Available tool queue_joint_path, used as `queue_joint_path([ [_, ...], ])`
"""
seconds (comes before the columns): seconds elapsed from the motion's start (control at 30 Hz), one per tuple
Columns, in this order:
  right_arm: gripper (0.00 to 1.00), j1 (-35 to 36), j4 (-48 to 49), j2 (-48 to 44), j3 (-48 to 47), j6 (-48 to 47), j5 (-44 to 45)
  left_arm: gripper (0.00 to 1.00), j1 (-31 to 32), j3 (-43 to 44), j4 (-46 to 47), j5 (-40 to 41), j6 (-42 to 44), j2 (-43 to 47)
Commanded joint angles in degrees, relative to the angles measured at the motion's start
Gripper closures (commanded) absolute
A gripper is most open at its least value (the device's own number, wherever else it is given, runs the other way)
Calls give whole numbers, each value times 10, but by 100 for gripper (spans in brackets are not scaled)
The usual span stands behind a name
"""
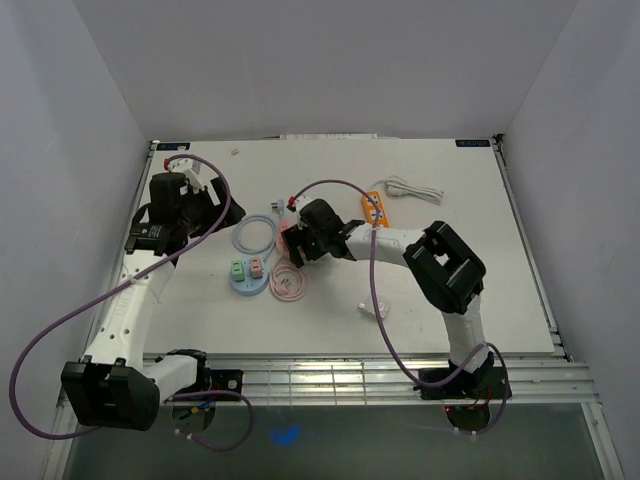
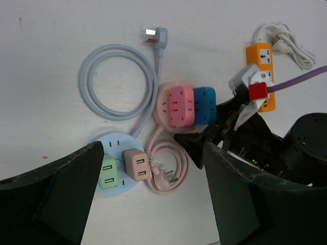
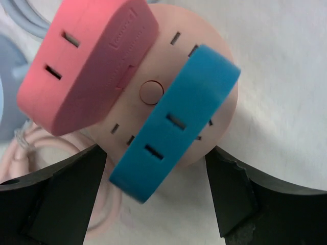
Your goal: Insert the plug
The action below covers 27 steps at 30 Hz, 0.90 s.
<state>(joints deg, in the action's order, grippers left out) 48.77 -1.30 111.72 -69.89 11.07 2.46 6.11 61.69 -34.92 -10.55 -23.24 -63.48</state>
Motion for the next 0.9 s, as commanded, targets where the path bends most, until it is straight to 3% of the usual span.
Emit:
queue_joint_path([
  [0.0,18,3,10,90,-143,-16,-18,11,-25,26,1,-21,-8,-1],
  [0.17,16,1,-24,167,-274,-26,-60,11,-36,26,2,-11,-8,1],
  [0.27,13,-6,-43,155,-301,-34,-66,11,-36,23,6,-5,-8,6],
  [0.53,11,-64,-40,-23,-160,-47,-45,10,-36,26,41,-46,-13,6],
  [0.7,12,-151,-69,-84,-73,-24,-68,11,-35,21,66,-83,-19,-4],
  [0.87,10,-201,-106,-112,-38,-42,3,10,-15,16,82,-78,-26,-3],
])
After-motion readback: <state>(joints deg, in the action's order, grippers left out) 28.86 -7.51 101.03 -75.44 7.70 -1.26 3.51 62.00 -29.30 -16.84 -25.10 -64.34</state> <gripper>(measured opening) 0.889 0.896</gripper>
